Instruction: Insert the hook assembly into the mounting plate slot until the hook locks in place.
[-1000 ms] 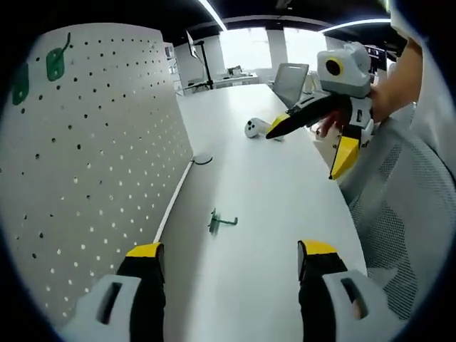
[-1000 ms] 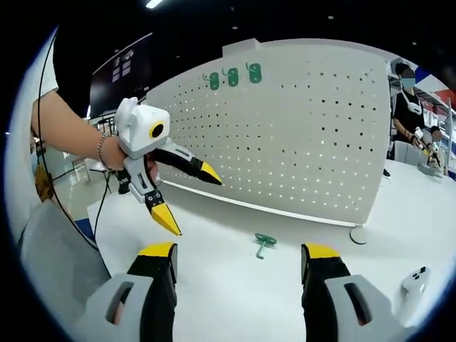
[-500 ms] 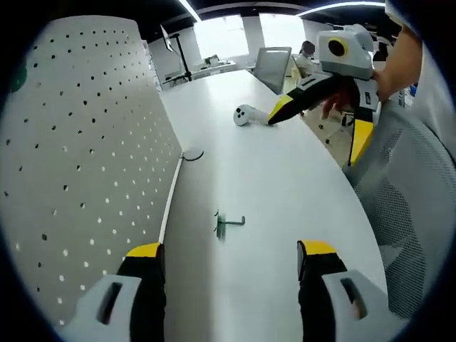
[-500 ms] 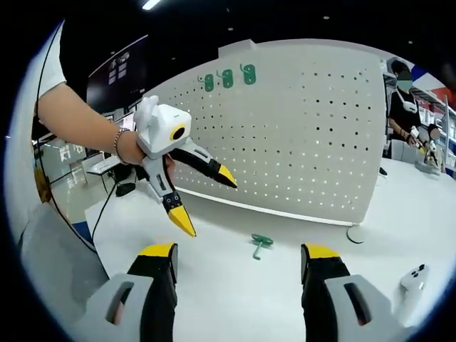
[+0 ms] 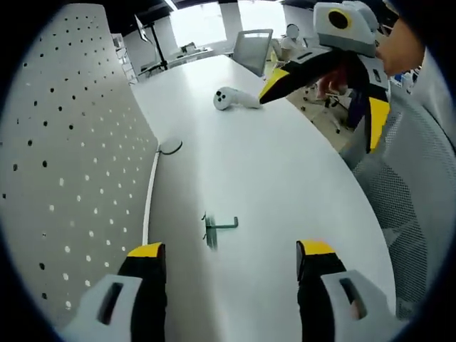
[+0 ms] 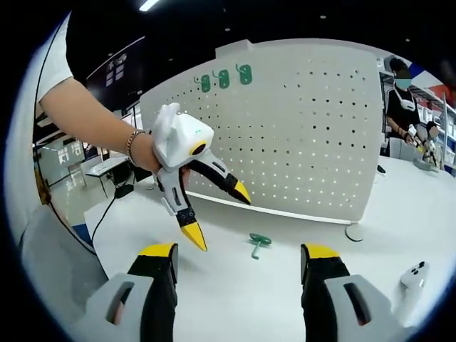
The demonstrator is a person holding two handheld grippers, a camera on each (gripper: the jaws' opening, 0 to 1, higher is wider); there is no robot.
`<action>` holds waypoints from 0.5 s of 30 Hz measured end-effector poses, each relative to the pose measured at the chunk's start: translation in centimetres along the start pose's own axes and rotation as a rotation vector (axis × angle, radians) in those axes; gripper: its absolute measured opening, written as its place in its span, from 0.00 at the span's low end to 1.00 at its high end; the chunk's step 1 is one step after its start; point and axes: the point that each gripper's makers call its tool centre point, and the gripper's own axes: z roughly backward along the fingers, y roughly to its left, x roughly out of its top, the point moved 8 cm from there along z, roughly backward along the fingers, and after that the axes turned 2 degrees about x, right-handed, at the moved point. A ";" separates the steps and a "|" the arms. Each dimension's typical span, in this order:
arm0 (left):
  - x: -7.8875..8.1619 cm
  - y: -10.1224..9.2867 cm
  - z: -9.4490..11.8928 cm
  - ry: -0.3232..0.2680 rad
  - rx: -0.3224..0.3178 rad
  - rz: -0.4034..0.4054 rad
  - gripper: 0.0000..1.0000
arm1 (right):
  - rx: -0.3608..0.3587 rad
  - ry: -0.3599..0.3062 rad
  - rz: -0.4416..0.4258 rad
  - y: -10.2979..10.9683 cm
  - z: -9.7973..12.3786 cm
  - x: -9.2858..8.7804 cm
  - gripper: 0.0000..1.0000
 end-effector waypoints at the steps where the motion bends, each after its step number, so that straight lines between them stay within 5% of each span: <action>1: 0.0 0.1 -0.3 0.010 -0.010 0.003 0.77 | -0.001 0.002 -0.002 0.0 0.0 0.0 0.68; 15: 0.3 1.1 -3.0 0.086 -0.073 0.014 0.77 | -0.020 -0.003 -0.017 -0.3 0.2 0.0 0.67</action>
